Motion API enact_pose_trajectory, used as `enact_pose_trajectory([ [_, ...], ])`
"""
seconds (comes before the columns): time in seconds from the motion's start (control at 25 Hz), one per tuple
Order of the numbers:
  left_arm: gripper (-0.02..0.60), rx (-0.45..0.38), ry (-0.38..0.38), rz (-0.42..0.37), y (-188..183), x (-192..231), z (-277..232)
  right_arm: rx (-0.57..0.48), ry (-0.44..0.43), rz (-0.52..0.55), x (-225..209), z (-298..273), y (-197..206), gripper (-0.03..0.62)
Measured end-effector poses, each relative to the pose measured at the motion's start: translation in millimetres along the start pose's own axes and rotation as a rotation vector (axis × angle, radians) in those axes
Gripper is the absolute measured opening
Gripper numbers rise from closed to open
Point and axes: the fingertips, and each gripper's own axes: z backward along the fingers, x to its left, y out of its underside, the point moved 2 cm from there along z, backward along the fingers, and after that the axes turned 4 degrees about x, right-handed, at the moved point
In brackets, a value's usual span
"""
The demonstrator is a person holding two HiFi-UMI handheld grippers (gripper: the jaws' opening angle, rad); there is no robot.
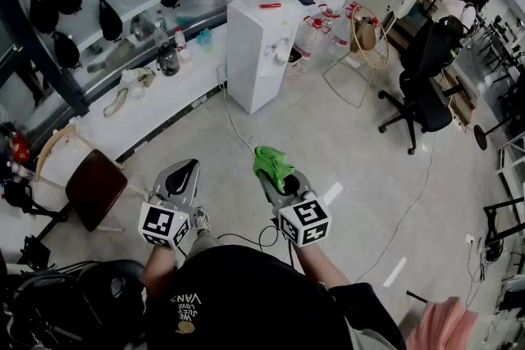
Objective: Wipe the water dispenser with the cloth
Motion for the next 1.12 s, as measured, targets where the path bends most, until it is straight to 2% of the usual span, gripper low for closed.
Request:
enact_pose_trajectory([
  [0.24, 0.002, 0.017, 0.011, 0.029, 6, 15, -17, 0.001, -0.052, -0.086, -5, -17, -3, 0.117],
  [0.48, 0.002, 0.044, 0.042, 0.033, 10, 44, -41, 0.023, 0.006, -0.141, -26, -45, -10, 0.118],
  [0.6, 0.002, 0.058, 0.053, 0.022, 9, 72, -54, 0.015, 0.032, -0.156, -31, -71, -22, 0.118],
  [0.72, 0.002, 0.031, 0.078, 0.053, 4, 102, -69, 0.01, 0.06, -0.168, -35, -103, -33, 0.118],
  [0.84, 0.002, 0.027, 0.099, 0.038, 1, 136, -82, 0.002, 0.088, -0.182, -37, -138, -44, 0.118],
  [1.12, 0.002, 0.058, 0.137, 0.027, 9, 225, -102, -0.002, 0.143, -0.229, -31, -218, -62, 0.118],
])
